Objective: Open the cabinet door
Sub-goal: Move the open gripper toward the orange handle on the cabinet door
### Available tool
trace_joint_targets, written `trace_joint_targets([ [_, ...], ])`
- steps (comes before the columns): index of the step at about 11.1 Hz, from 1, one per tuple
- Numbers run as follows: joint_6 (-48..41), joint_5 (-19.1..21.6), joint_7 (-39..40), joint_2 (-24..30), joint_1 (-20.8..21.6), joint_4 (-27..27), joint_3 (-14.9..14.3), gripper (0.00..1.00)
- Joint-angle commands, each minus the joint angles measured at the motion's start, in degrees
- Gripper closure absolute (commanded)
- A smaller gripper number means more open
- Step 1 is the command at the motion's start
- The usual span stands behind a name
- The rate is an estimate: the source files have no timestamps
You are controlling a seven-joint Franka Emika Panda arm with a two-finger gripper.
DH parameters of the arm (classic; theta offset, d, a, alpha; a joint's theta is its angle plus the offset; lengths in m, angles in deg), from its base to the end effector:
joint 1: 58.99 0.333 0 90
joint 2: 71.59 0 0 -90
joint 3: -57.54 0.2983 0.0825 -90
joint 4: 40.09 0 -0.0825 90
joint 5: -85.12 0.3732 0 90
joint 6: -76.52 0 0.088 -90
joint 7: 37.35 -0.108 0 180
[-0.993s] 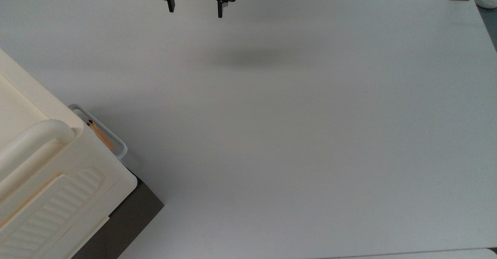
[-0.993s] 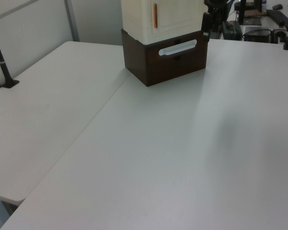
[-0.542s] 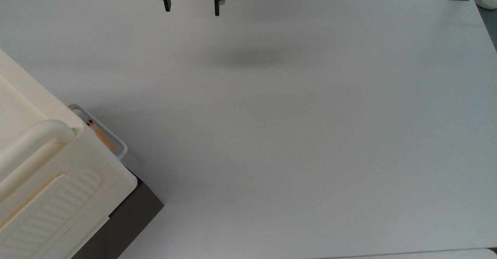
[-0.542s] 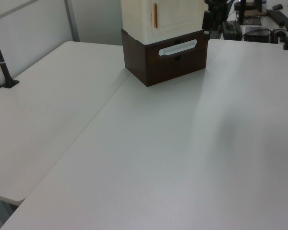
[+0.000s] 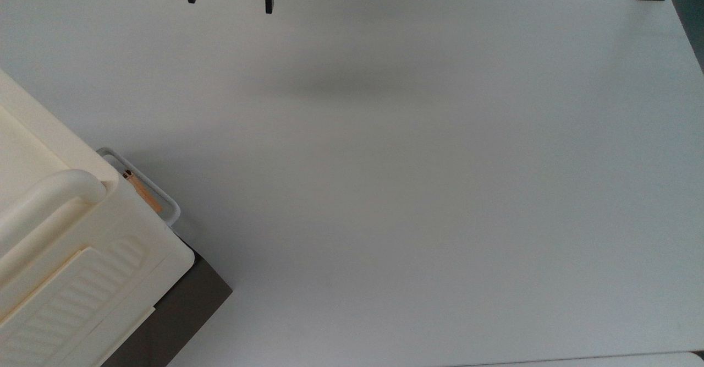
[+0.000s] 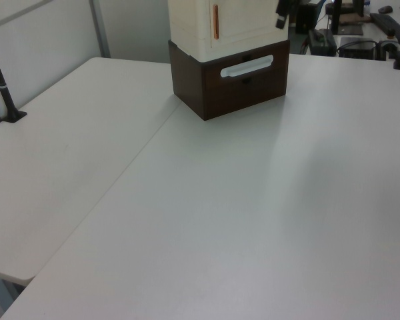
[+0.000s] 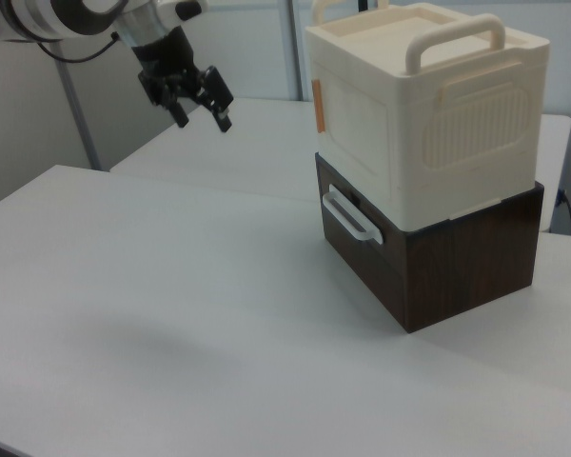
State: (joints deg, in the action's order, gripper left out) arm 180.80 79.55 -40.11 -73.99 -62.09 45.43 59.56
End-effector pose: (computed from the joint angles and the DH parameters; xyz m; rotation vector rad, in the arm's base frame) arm 0.5795 -0.0195 0.6451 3.0180 -0.0858 0.4361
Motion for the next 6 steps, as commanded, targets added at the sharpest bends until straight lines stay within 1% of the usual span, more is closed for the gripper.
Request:
trace_joint_targets([
  [1,12.83,-2.07,0.31,-1.21,-0.32,-0.79,-0.96,0.29],
  [2,17.75,-2.78,-1.52,-1.91,-0.33,-0.79,-0.97,0.54],
  [3,23.11,-6.18,-6.94,-2.61,0.02,-0.79,-0.79,0.65],
  [5,33.66,-18.80,-21.33,-4.98,0.20,0.08,-0.26,0.64],
  [6,36.93,-22.87,-25.32,-5.16,0.11,1.39,-0.26,0.64],
])
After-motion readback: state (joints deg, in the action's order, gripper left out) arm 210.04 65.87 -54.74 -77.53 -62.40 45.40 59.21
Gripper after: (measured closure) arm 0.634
